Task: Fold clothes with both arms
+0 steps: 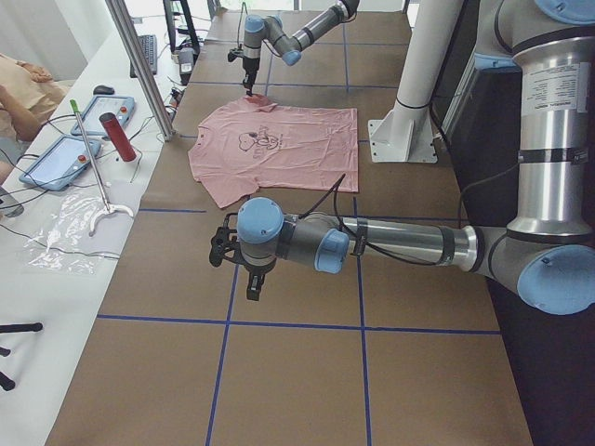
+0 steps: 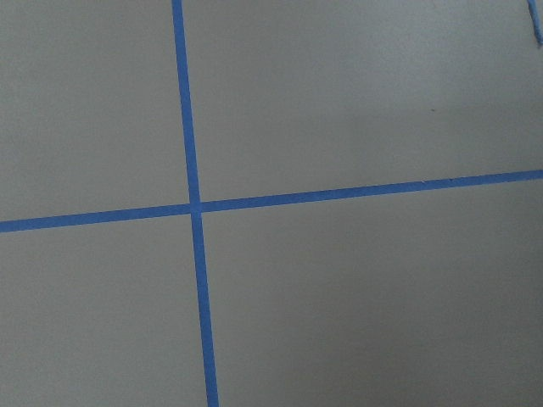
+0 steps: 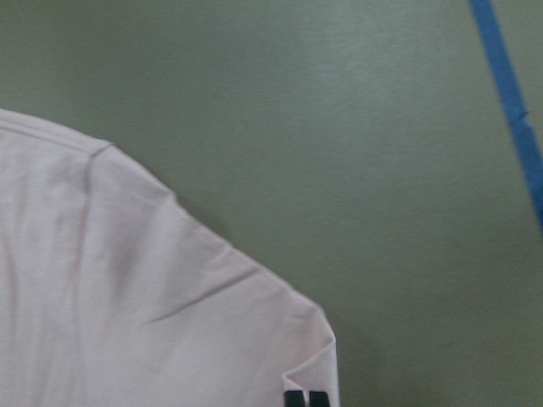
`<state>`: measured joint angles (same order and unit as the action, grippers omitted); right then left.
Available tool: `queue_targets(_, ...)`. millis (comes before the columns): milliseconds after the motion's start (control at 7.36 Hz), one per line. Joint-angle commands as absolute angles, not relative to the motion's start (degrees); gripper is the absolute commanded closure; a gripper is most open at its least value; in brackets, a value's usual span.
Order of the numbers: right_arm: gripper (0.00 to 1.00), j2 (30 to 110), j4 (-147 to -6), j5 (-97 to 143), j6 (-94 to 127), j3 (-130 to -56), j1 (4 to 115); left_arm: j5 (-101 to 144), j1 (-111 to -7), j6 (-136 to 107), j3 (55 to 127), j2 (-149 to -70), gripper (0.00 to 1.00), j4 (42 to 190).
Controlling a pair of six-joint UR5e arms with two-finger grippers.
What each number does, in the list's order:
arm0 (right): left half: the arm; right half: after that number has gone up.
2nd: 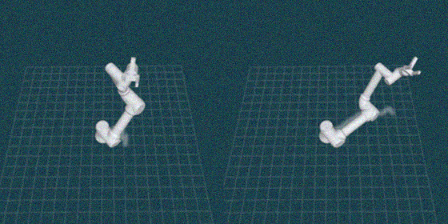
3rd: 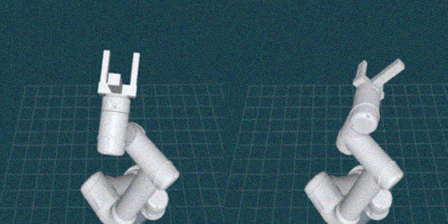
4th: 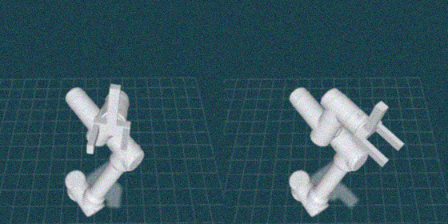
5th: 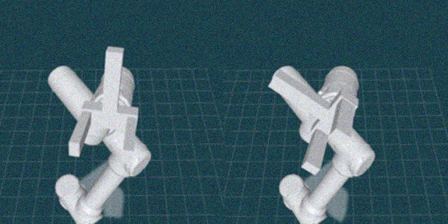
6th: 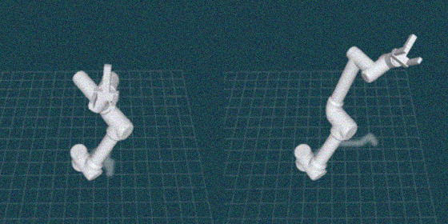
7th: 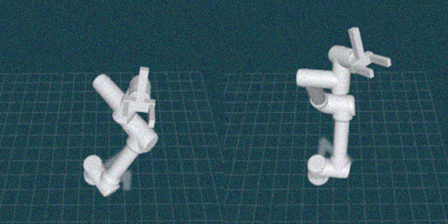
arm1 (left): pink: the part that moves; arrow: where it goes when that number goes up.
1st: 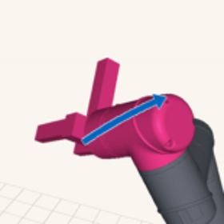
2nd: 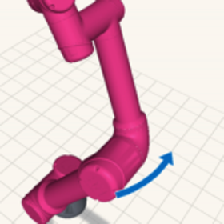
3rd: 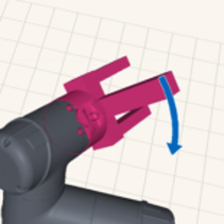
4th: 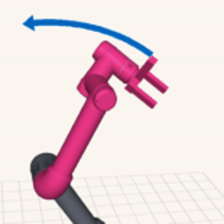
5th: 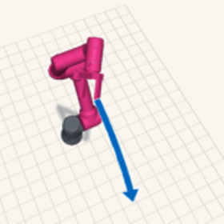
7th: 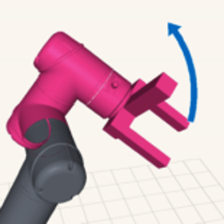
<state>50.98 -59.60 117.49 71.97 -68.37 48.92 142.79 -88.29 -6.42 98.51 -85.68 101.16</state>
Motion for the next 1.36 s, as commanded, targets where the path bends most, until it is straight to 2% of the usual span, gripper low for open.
queue_targets(0, 1.0, 45.7, -59.6, 112.5, 76.7, -64.7, 45.2, 142.9, -88.3, -6.4, 98.5, -85.3, 0.0, 101.2)
queue_targets(136, 1.0, 42.7, -59.6, 109.7, 76.7, -60.9, 43.9, 142.9, -88.3, -6.4, 98.5, -85.3, 0.0, 101.2)
queue_targets(272, 0.93, 40.8, -59.5, 108.7, 76.7, -58.3, 43.3, 142.9, -88.3, -6.4, 98.5, -85.3, 0.0, 101.1)
queue_targets(408, 0.37, 40.6, -59.5, 108.5, 76.7, -57.5, 43.3, 143.9, -88.2, -6.8, 98.4, -85.3, 0.0, 101.2)
queue_targets(543, 0.0, 40.2, -59.5, 107.1, 76.7, -57.1, 43.5, 148.2, -88.2, -6.7, 98.5, -85.4, 0.0, 102.2)
queue_targets(815, 0.0, 39.8, -59.3, 107.2, 76.8, -58.3, 43.8, 150.6, -88.0, -9.0, 98.4, -85.8, 0.0, 108.8)
queue_targets(951, 0.0, 40.6, -59.2, 107.5, 77.1, -61.3, 44.8, 150.5, -86.6, -13.0, 98.4, -87.9, 0.0, 109.9)
queue_targets(1223, 0.0, 50.3, -59.7, 111.9, 76.4, -73.2, 48.5, 149.5, -79.1, -25.3, 97.7, -94.3, 0.0, 114.4)
